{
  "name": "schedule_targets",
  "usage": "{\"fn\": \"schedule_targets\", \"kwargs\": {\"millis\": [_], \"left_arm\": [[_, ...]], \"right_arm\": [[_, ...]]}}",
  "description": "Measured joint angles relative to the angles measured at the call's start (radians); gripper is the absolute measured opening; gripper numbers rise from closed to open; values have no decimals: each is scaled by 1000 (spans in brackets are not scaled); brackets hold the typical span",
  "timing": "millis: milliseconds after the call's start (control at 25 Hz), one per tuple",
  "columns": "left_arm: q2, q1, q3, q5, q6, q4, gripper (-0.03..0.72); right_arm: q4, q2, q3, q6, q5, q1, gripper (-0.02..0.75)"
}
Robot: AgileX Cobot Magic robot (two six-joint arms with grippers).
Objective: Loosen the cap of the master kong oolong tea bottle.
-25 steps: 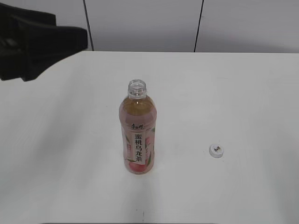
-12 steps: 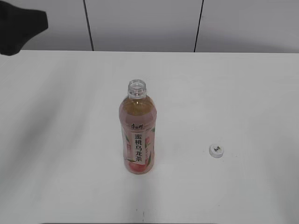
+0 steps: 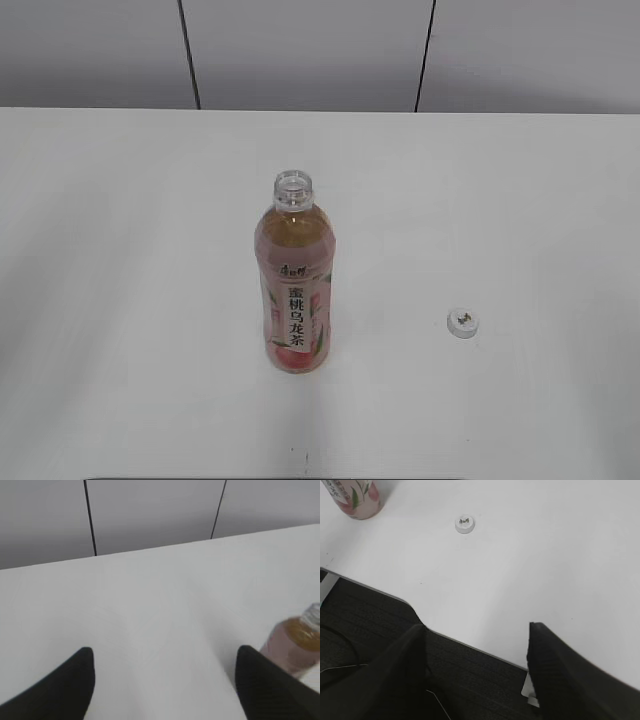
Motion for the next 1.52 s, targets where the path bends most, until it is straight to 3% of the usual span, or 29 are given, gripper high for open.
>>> {"fn": "schedule_targets", "kwargs": {"millis": [360, 560, 1520], "left_arm": [[-382, 0, 0, 473, 213, -237, 518], [-509, 0, 19, 639, 308, -244, 514], [-563, 0, 70, 564, 323, -198, 489]], "right_arm": [[0, 0, 0, 0, 0, 0, 482], [0, 0, 0, 0, 0, 0, 482], [1, 0, 0, 0, -1, 0, 482]]}}
